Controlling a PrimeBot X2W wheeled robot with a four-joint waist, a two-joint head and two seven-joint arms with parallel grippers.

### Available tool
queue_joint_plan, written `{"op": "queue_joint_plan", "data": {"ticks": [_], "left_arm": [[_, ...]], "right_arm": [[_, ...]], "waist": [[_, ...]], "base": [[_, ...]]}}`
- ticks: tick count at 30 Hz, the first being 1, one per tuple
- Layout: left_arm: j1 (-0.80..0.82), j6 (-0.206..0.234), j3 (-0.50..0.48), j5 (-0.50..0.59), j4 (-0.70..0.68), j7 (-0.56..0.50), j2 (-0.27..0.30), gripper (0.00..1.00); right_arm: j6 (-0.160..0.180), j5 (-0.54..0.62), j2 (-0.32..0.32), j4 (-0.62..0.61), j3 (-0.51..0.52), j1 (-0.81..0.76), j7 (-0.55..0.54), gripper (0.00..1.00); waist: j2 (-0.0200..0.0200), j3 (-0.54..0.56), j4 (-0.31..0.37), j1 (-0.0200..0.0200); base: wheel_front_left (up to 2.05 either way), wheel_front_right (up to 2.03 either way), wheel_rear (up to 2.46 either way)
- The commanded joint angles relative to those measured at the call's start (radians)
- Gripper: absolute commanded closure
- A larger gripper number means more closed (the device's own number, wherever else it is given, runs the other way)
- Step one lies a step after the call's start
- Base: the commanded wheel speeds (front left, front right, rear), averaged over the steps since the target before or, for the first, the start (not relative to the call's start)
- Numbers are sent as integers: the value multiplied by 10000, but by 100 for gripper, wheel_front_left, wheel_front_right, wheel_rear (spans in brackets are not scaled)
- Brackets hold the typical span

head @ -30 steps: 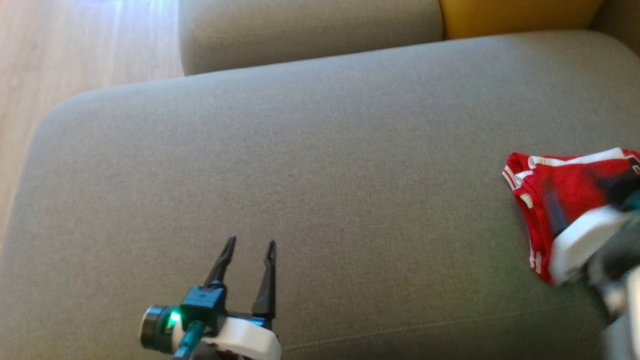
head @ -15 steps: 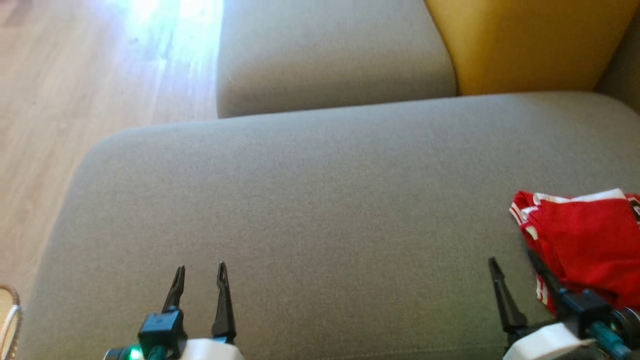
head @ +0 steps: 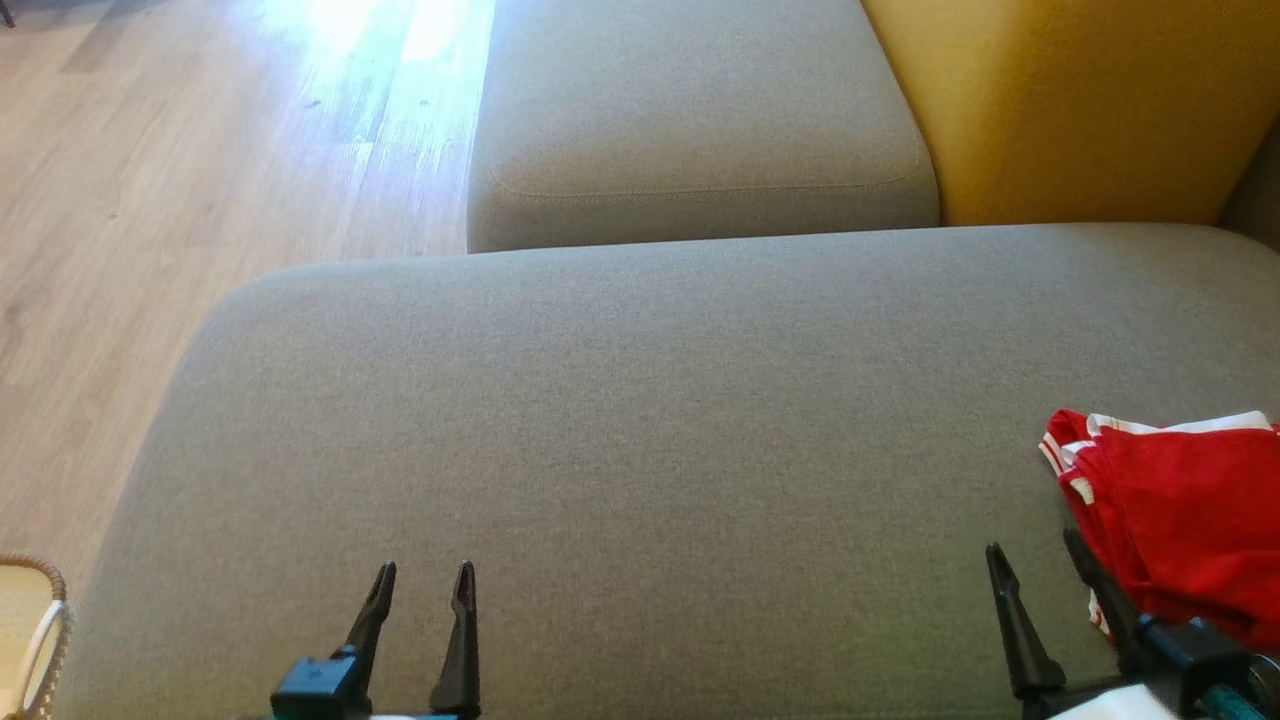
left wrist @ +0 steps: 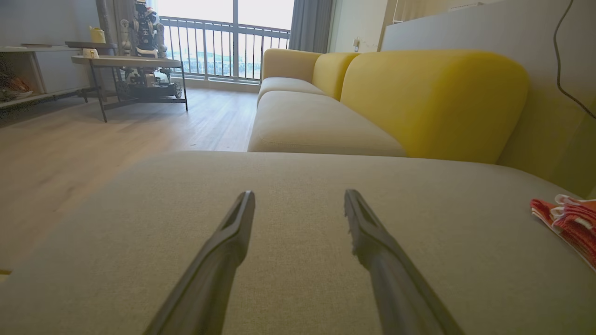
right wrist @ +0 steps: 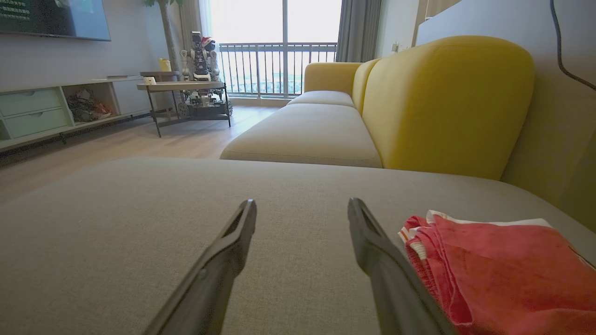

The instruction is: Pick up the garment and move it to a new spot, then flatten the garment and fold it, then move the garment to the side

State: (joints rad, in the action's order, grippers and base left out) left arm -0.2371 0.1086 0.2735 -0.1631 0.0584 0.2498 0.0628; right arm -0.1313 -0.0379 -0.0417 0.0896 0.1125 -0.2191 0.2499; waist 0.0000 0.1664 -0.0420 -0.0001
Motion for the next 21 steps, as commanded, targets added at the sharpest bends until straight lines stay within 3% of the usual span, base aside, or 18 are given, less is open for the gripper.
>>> {"op": "queue_joint_plan", "data": {"ticks": [1, 6, 21], "left_arm": [[-6, -190, 30, -144, 41, -2, -6, 100], [-271, -220, 28, -289, 710, -42, -15, 100], [174, -478, -316, -2117, 851, -374, 72, 100]], "right_arm": [[0, -16, 0, -3, -48, 1, -2, 100], [0, -127, 34, 718, -94, -63, -74, 100], [1, -2014, 19, 808, -87, 331, -503, 100]], "waist": [[0, 3, -9, 1], [0, -5, -13, 1], [0, -209, 41, 1]], "base": [[0, 0, 0], [0, 0, 0], [0, 0, 0]]}}
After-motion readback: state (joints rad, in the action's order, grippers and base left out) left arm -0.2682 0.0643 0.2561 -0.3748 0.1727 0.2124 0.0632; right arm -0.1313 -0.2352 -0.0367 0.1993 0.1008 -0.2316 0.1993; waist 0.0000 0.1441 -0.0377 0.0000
